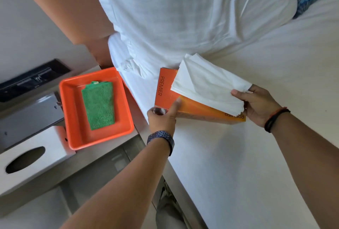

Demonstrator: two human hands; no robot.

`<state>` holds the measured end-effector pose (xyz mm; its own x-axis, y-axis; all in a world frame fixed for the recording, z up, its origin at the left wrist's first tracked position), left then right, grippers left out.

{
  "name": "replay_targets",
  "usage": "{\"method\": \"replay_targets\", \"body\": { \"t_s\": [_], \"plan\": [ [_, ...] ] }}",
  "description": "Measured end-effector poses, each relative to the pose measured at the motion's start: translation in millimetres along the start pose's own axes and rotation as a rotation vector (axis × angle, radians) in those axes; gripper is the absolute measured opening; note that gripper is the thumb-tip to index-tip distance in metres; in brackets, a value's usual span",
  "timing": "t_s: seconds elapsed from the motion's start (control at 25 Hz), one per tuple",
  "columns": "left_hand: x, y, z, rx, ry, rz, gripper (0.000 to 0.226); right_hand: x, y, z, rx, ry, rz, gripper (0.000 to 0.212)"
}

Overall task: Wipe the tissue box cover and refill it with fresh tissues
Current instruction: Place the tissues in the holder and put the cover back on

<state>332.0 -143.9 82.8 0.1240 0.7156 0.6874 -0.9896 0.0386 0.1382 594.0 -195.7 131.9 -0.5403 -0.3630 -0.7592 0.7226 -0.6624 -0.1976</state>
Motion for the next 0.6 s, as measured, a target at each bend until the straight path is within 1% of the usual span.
{"method": "replay_targets", "body": {
  "t_s": [0.12,0.16,0.2,0.24,0.32,0.36,0.4,0.44,0.52,0.6],
  "plan": [
    [21,11,9,0.087,0.072,-0.210,0.112,-20,-12,9,0.004,0.027,0.068,0.033],
    [32,21,12,0.128,0.070,-0.253,0.113,-32,-20,13,-0.010,0.031,0.098,0.033],
    [44,32,13,0.171,0.050,-0.281,0.106,-46,-31,18,-0.032,0.035,0.127,0.033],
    [56,46,13,0.204,0.018,-0.283,0.091,-61,-43,23,-0.057,0.038,0.153,0.032],
    [81,75,13,0.228,-0.044,-0.201,0.059,-91,-77,34,-0.121,0.049,0.201,0.031],
    [91,90,14,0.227,-0.047,-0.131,0.054,-104,-98,39,-0.158,0.058,0.224,0.030],
    [101,109,13,0.188,-0.016,-0.036,0.056,-115,-125,45,-0.206,0.064,0.244,0.029],
    [111,126,11,0.092,0.032,0.083,0.062,-122,-154,50,-0.260,0.065,0.262,0.029],
    [129,163,1,-0.176,0.077,0.284,0.086,-121,-220,60,-0.376,0.060,0.300,0.030],
    [147,212,-11,-0.398,0.037,0.372,0.102,-100,-290,66,-0.475,0.022,0.334,0.032]
  ]
}}
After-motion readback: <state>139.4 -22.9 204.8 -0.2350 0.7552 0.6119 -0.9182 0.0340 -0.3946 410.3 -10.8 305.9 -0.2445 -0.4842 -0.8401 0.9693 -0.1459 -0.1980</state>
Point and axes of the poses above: each hand's wrist, its own z-axis away from the middle knuckle, its own y-axis out of the back of the hand, x = y × z, the point moved 4 cm from there along -z, towards the middle knuckle, and after that the axes turned 15 degrees about -z, right-handed, at the moved point
